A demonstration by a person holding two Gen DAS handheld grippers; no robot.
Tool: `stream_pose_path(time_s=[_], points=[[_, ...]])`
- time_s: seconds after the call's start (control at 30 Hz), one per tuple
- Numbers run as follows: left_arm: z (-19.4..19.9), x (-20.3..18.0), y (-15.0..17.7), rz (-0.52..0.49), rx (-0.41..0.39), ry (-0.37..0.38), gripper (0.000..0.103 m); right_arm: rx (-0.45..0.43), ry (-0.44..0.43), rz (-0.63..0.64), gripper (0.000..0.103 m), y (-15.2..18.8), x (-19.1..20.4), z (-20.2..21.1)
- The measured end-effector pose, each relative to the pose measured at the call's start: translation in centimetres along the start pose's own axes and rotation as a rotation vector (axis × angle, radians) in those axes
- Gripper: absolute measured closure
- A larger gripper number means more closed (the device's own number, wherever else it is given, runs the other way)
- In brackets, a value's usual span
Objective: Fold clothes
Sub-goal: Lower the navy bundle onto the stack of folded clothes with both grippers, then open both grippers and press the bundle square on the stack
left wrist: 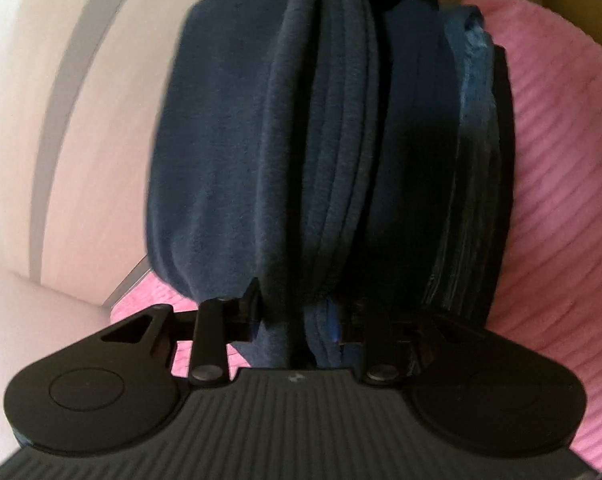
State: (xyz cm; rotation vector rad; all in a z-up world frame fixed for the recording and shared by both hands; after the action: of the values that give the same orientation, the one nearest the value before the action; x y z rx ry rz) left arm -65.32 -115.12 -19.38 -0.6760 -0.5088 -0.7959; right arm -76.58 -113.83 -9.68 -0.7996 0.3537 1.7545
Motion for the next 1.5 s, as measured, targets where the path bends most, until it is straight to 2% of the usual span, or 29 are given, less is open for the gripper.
stream_pose_path(time_s=[0.27,0.37,0.43,0.6,0.7,0.77,0.9,1.03,1.1,1.2,1.3,1.4,1.47,1.5], points=[[2.4,1.2,-0.3,0.008,-0.023,-0.031,0.079,-0.012,0.01,0.043,0.063,0.9,0.3,0.9],[1.5,-0.6,0.2,-0.021,-0.002,0.001,0.078,-0.011,0.015,0.065,0.063,1.2,0.6,1.3],[1.2,-1.2,0.3,-0.038,-0.004,-0.003,0.076,-0.004,0.019,0.086,0.056,1.5,1.0,1.4],[1.8,-0.4,0.6,-0.014,-0.008,0.006,0.076,0.002,-0.001,0.006,0.056,2.2,0.3,3.9],[2.0,-0.5,0.7,-0.016,-0.012,0.021,0.075,0.015,0.0,0.036,0.056,2.3,1.1,3.9],[2.3,-0.2,0.6,-0.013,-0.003,0.034,0.071,0.03,0.007,0.066,0.051,2.4,1.2,3.6],[3.5,0.8,0.7,0.031,0.024,0.076,0.066,0.031,-0.023,0.029,0.049,1.0,-0.8,3.3],[6.0,4.8,1.0,0.241,0.013,0.156,0.065,0.041,-0.081,-0.1,0.048,0.5,-2.6,4.5],[7.4,7.6,0.8,0.389,-0.021,0.143,0.065,0.023,-0.112,-0.208,0.048,0.3,-4.3,5.4],[7.6,11.2,1.6,0.556,-0.021,0.107,0.065,-0.048,-0.121,-0.397,0.049,0.4,-8.5,6.6],[6.5,11.9,1.1,0.624,-0.006,0.122,0.067,-0.108,-0.116,-0.589,0.049,0.7,-13.2,5.1],[3.3,11.0,-0.4,0.612,0.036,0.159,0.067,-0.164,-0.14,-0.676,0.049,0.5,-16.2,1.7],[0.2,11.2,-0.8,0.589,0.083,0.188,0.067,-0.15,-0.176,-0.728,0.056,1.0,-17.4,-0.9],[-1.5,10.6,-0.6,0.58,0.104,0.195,0.066,-0.119,-0.183,-0.74,0.067,1.4,-17.6,-2.1]])
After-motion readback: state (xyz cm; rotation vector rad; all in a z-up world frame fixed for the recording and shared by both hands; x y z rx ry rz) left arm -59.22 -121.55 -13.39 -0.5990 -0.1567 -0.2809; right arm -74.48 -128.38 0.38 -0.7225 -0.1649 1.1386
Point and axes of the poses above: each gripper's, at about its wrist camera, not at the fingertips, and z roughly against the way its jaws point, x to its left, y to its underside, the point moved 3 cm from there along -z, roughly the way its jaws point, and after that the axes turned 7 degrees about z, right-handed, at the moved point
